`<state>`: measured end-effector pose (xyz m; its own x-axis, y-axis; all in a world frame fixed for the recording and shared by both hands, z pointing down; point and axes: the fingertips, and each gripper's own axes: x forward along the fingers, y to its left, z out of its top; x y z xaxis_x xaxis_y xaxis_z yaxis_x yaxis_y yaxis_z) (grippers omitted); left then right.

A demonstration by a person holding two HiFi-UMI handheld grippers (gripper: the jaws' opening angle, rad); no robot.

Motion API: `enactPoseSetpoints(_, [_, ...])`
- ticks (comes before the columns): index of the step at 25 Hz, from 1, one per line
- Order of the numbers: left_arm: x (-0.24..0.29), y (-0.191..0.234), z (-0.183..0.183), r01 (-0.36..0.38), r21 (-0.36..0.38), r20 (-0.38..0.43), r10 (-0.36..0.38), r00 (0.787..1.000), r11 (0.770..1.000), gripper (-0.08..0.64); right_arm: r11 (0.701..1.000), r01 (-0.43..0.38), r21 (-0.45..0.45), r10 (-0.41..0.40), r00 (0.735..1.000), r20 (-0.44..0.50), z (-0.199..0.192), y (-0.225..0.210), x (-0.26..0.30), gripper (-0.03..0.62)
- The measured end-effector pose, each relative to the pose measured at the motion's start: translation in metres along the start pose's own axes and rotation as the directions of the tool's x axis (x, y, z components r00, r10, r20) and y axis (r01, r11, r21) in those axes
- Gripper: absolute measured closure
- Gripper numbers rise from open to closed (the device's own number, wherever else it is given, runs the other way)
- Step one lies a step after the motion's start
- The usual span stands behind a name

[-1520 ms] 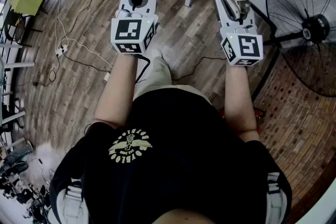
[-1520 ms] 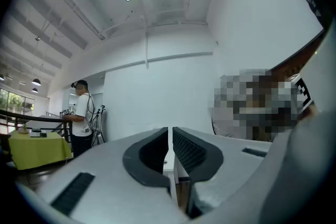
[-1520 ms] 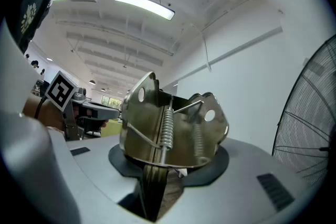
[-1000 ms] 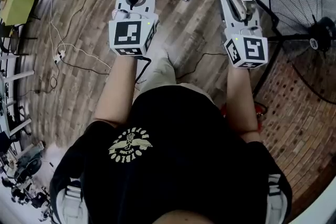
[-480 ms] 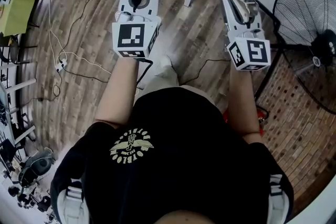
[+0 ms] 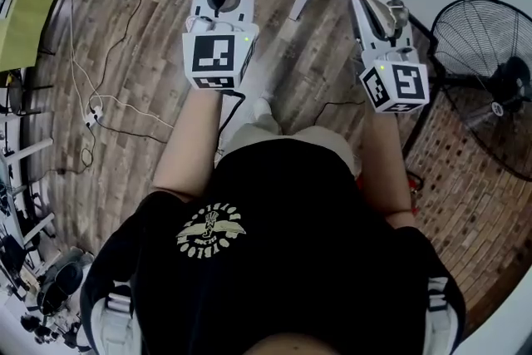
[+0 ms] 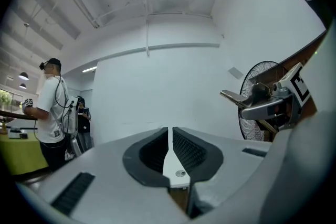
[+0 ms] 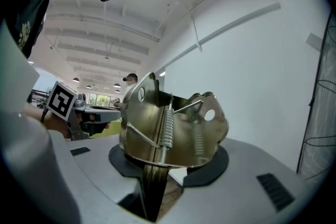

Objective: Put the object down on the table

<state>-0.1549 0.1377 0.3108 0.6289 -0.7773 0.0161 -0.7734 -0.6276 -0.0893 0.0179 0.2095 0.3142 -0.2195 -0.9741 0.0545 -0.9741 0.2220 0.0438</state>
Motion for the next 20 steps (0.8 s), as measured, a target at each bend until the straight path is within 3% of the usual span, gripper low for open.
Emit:
enactPoseSetpoints(8, [0.006,0.014,0.011,-0.005,-0.012,0.021,0.005,1.000,1.000,0.526,1.000,0.025,-0.001,-0.025,0.999,0.019,0.015,-0.007,0.001,0.440])
enactPoseSetpoints(16, [0.028,0.003,0.017,0.009,0.009,0.044,-0.010,0.999,1.000,0.528,1.000,-0.017,0.008,0.017,0.999,0.035,0.014,-0.022,0.023,0.440])
enactPoseSetpoints(20, [0.051,0.005,0.017,0.005,-0.027,0.040,-0.004,0.999,1.000,0.551,0.999,-0.034,0.013,0.034,0.999,0.030,0.011,-0.039,0.039,0.440])
